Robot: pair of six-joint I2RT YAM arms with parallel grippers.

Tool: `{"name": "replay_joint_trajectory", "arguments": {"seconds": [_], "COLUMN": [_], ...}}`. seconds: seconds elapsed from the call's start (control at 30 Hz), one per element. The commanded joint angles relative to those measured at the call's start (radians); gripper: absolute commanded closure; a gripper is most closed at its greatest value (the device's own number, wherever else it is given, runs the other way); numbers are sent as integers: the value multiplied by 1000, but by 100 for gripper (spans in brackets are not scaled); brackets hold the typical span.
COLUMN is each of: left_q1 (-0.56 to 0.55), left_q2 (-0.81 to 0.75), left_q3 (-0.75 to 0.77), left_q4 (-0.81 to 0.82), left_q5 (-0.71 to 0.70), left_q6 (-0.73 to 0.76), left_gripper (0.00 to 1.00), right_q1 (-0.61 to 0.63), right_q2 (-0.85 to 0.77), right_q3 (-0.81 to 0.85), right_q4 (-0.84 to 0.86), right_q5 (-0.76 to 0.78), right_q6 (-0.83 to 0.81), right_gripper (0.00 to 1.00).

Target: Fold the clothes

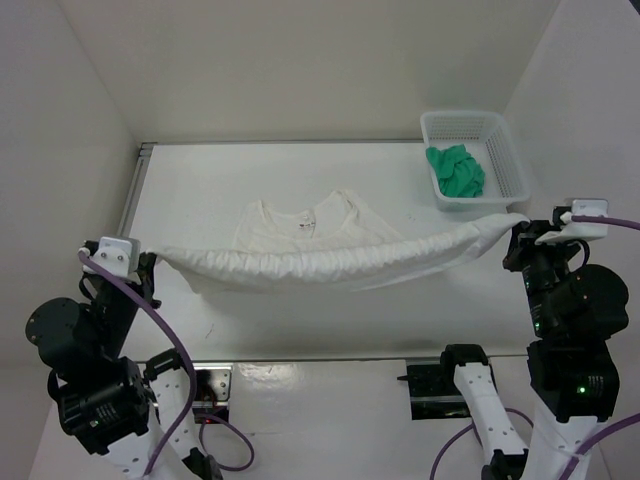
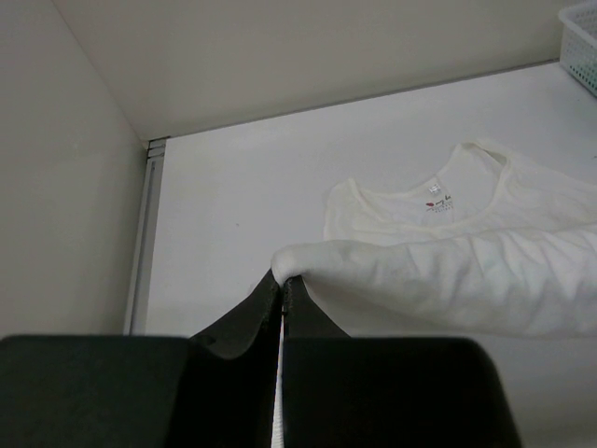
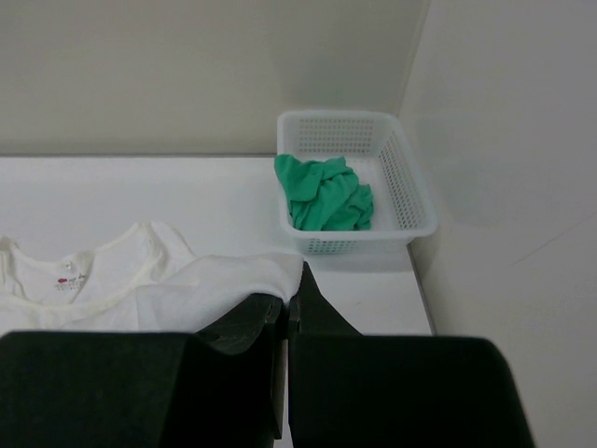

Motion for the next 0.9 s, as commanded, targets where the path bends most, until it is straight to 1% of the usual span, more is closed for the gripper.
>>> {"name": "replay_joint_trajectory", "arguments": {"seconds": [0.0, 0.1, 0.2, 0.37, 0.57, 0.7, 0.8, 0.87], "left_q1": [-2, -12, -12, -42, -64, -64, -64, -64], "left_q2": [-39, -51, -62, -106, -117, -117, -117, -77], "left_q3": [-1, 8, 18, 27, 27, 2, -53, -90], "left_q4": [84, 93, 93, 104, 113, 124, 162, 187], "left_q5": [-20, -20, -44, -107, -116, -116, -116, -116], "left_q6": [-66, -77, -87, -98, -135, -135, -126, -100], "left_gripper": [100, 100, 100, 100, 100, 100, 100, 100], "right_q1": [-5, -14, -15, -15, -24, -24, -15, -5], "right_q2": [-10, -10, -10, -28, -37, -37, -8, 10], "right_q3": [22, 45, 55, 55, 45, 16, -27, -56], "right_q4": [21, 21, 30, 21, 21, 40, 77, 109], "right_q5": [24, 24, 15, 1, -29, -29, -29, -19], "right_q6": [16, 16, 16, 16, 16, 16, 7, -4], "right_gripper": [100, 100, 100, 100, 100, 100, 100, 100]}}
